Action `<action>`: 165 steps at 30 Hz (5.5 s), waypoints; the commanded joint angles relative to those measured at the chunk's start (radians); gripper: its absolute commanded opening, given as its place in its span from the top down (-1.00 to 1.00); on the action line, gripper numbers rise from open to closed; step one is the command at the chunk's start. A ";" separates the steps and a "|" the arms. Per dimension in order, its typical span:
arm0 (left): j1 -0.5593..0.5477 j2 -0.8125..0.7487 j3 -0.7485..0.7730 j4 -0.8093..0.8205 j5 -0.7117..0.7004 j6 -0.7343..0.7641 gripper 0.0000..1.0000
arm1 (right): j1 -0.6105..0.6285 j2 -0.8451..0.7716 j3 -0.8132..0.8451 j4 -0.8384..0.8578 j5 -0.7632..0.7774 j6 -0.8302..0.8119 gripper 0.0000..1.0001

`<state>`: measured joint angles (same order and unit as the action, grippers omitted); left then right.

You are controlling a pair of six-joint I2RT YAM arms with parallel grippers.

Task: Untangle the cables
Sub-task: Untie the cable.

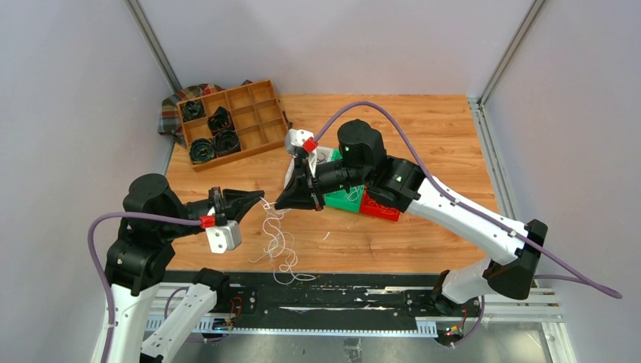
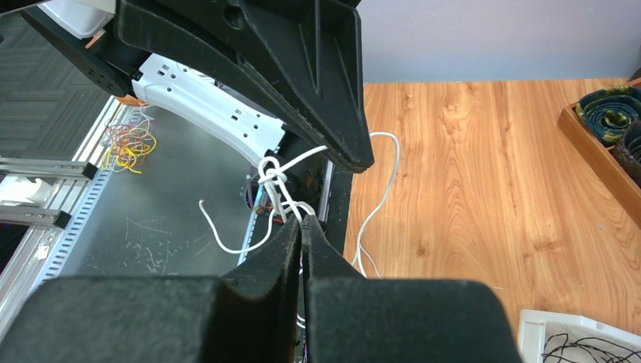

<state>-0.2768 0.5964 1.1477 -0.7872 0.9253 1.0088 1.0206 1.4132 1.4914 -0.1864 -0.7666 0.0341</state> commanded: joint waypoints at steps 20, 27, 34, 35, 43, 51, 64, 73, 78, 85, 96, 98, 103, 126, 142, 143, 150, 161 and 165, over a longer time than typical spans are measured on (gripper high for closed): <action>-0.037 0.016 -0.001 -0.022 0.005 -0.027 0.99 | 0.051 0.088 0.155 -0.116 -0.009 -0.056 0.99; -0.062 0.027 0.016 -0.053 -0.035 -0.014 0.99 | 0.075 0.109 0.177 -0.120 0.006 -0.068 0.99; -0.069 0.046 0.045 -0.054 -0.091 -0.109 0.99 | 0.057 0.026 0.085 -0.075 0.361 -0.085 0.45; -0.069 0.054 0.050 -0.053 -0.105 -0.143 0.99 | 0.052 0.000 0.054 -0.052 0.400 -0.087 0.33; -0.069 0.124 0.076 -0.051 -0.225 -0.496 0.99 | 0.047 -0.206 -0.165 0.173 0.670 -0.212 -0.21; -0.070 0.173 0.083 -0.020 -0.328 -0.854 0.99 | 0.144 -0.237 -0.236 0.297 0.679 -0.454 -0.22; -0.070 0.180 0.095 0.005 -0.260 -1.042 0.99 | 0.349 -0.143 -0.286 0.384 0.876 -0.924 -0.02; -0.069 0.178 0.101 0.004 -0.239 -1.052 0.99 | 0.392 -0.105 -0.295 0.433 0.961 -1.062 0.29; -0.069 0.175 0.105 0.004 -0.229 -1.051 0.99 | 0.407 -0.078 -0.294 0.439 1.000 -1.109 0.38; -0.069 0.166 0.108 0.005 -0.225 -1.043 0.99 | 0.410 -0.074 -0.293 0.440 1.035 -1.122 0.49; -0.070 0.148 0.105 0.004 -0.213 -1.042 0.99 | 0.420 -0.077 -0.297 0.472 1.063 -1.140 0.63; -0.069 0.148 0.107 0.005 -0.210 -1.044 0.99 | 0.422 -0.079 -0.298 0.474 1.064 -1.145 0.65; -0.069 0.150 0.111 0.005 -0.205 -1.045 0.99 | 0.432 -0.083 -0.317 0.499 1.078 -1.187 0.69; -0.070 0.191 0.140 0.019 -0.215 -1.078 0.99 | 0.377 -0.239 -0.331 0.463 0.788 -0.774 0.99; -0.070 0.200 0.159 0.026 -0.167 -1.146 0.99 | 0.298 -0.298 -0.465 0.810 0.723 -0.464 0.99; -0.070 0.200 0.158 0.029 -0.167 -1.149 0.99 | 0.297 -0.298 -0.477 0.844 0.731 -0.446 0.98; -0.069 0.194 0.149 0.044 -0.166 -1.168 0.99 | 0.291 -0.315 -0.563 1.031 0.789 -0.358 0.99; -0.070 0.181 0.141 0.045 -0.176 -1.130 0.99 | 0.166 -0.362 -0.451 0.627 0.779 -0.154 0.34; -0.069 0.179 0.136 0.039 -0.207 -1.100 0.99 | 0.068 -0.336 -0.281 0.315 0.630 -0.141 -0.04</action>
<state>-0.3428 0.7860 1.2846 -0.7609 0.7471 -0.1257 1.1687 1.0744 1.0492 0.4480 -0.0040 -0.1703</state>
